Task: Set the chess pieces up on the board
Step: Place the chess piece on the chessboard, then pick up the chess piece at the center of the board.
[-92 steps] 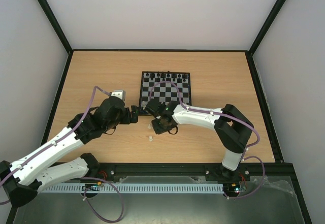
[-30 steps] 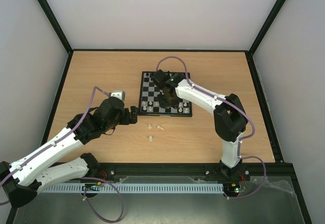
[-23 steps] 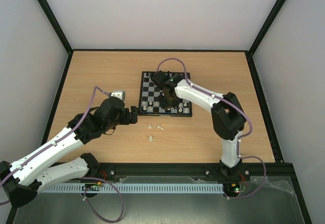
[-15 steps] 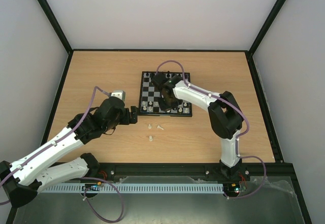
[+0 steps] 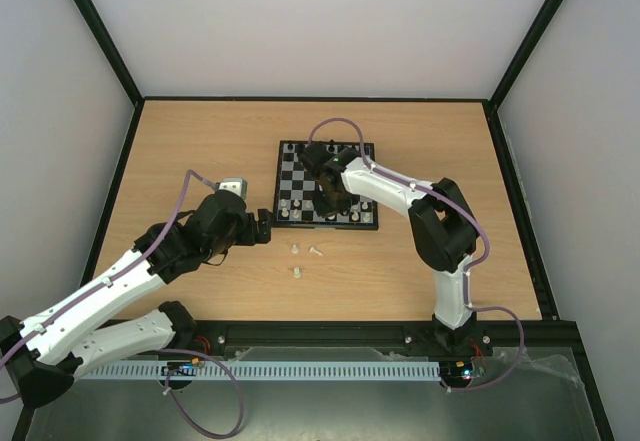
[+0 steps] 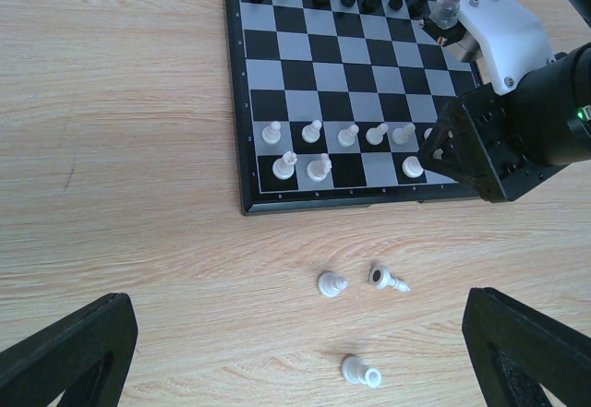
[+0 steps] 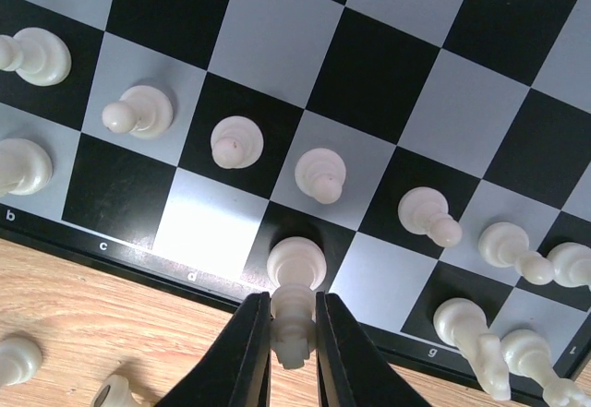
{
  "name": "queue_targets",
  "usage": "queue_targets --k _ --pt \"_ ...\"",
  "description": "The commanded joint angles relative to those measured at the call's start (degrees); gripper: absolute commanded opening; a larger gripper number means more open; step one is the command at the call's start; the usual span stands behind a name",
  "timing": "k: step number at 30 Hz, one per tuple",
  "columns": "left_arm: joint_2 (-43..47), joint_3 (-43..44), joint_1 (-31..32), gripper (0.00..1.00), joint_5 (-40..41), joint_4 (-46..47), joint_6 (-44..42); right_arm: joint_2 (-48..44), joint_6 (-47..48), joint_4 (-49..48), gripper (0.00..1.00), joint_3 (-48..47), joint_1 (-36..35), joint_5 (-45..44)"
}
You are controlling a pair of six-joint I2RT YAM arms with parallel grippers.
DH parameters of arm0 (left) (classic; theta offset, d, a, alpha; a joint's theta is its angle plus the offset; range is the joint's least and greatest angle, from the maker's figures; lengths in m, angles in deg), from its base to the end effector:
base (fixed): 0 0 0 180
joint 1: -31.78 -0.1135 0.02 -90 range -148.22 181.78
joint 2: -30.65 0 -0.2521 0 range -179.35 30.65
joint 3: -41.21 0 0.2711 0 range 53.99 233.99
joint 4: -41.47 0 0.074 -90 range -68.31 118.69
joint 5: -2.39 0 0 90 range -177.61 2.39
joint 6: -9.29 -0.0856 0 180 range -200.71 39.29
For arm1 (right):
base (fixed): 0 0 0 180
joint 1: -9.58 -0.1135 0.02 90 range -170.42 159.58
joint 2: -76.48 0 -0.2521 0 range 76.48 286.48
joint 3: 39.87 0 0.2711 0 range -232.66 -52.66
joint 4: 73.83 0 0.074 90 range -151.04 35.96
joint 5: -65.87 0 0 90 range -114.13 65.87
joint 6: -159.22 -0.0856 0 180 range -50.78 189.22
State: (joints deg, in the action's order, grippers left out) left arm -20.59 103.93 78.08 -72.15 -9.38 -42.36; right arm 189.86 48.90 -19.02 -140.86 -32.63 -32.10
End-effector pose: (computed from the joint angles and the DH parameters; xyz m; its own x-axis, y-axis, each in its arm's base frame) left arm 0.1884 -0.1641 0.2648 -0.6877 -0.1459 -0.7112 0.1629 0.9236 -0.3471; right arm 0.3386 0.2911 0.1404 -0.8576 -0.3135 -0.4078 -0.3495 0.9368 0.0147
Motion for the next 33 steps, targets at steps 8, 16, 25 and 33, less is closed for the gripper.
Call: queue_targets --k 8,16,25,33 --pt "-0.2 1.0 -0.2 1.0 0.5 0.0 -0.4 1.7 0.8 0.7 0.19 0.7 0.7 1.0" --pt "0.0 0.7 -0.3 1.0 0.7 0.2 -0.2 -0.1 0.6 1.0 0.32 0.4 0.7 1.7" --pt "1.2 -3.0 -0.3 0.99 0.9 3.0 1.2 -10.6 0.4 -2.1 0.73 2.6 0.7 3.2" --pt "5.5 -6.1 0.0 1.0 0.2 3.5 3.7 -18.3 -1.8 -6.6 0.99 6.7 0.7 6.3"
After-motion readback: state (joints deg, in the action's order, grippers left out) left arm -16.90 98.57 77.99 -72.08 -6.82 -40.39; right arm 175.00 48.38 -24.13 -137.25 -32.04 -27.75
